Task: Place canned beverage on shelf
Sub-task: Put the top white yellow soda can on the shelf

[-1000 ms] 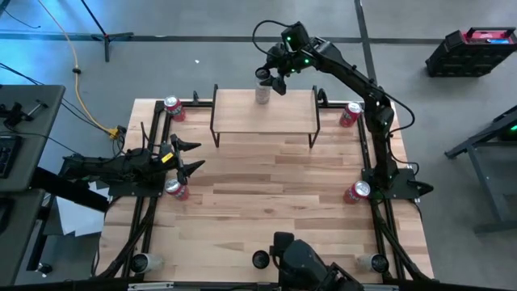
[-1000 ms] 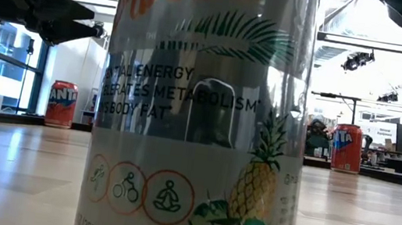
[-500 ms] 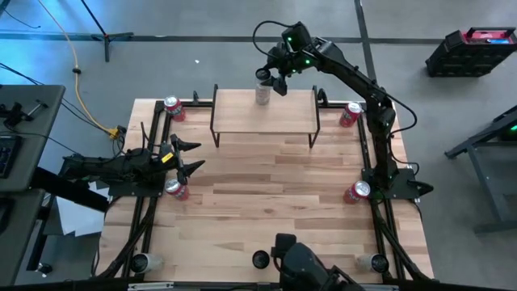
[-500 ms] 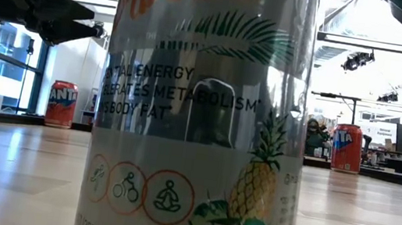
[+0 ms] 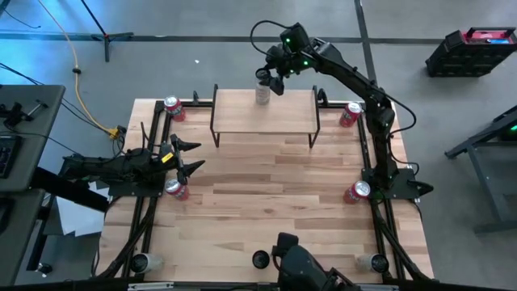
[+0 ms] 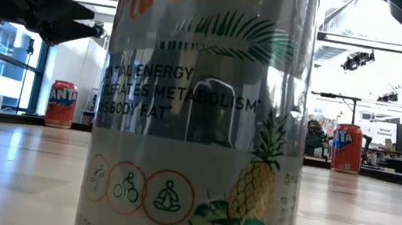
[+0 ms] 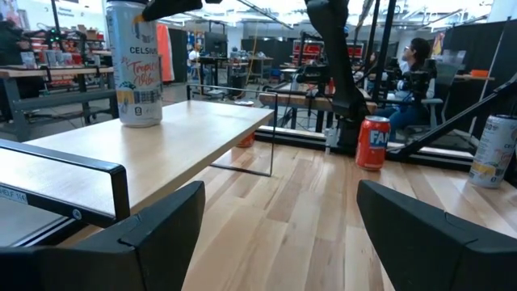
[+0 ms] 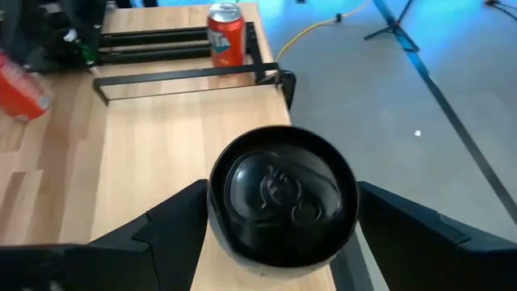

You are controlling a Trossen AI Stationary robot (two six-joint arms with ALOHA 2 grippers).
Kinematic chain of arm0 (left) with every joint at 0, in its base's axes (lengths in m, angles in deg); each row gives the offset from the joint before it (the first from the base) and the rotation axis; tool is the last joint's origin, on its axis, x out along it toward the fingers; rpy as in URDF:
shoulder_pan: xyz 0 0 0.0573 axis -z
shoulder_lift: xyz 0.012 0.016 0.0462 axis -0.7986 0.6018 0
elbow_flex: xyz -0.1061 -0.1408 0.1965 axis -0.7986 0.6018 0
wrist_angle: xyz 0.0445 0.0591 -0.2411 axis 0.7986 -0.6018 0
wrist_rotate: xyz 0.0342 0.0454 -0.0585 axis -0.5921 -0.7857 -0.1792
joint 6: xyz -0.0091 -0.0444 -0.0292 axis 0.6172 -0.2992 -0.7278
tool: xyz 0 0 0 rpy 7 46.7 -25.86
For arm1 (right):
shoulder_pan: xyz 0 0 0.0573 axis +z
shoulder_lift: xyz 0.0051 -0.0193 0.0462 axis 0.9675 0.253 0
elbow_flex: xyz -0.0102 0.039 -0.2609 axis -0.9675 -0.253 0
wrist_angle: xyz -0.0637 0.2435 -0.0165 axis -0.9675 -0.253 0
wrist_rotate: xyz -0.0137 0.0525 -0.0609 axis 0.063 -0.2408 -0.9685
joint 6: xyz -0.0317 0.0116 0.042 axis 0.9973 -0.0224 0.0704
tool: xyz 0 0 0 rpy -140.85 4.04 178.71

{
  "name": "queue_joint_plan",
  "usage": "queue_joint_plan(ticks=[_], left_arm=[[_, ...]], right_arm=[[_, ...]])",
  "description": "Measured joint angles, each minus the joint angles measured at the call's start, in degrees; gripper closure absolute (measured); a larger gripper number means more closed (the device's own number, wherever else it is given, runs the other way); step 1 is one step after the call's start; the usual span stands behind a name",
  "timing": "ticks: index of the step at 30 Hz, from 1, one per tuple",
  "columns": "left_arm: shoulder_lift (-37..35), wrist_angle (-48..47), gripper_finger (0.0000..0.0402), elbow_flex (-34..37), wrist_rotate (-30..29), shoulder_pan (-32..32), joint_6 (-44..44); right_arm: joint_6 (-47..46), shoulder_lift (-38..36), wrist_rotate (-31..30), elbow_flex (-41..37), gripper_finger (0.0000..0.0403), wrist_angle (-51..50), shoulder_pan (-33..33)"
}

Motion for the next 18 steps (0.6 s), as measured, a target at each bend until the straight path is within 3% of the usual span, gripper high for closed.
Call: queue_joint_plan(ticks=[6, 18], left_arm=[[0.0, 0.0, 0.0088, 0.0, 0.0, 0.0, 0.0], [0.0, 0.0, 0.0088, 0.0, 0.0, 0.0, 0.0]], right_arm=[[-4.1, 0.0, -5.5, 0.0, 0.0111, 0.3, 1.5], [-7.9, 0.0, -5.9, 0.0, 0.0149, 1.1, 3.6]])
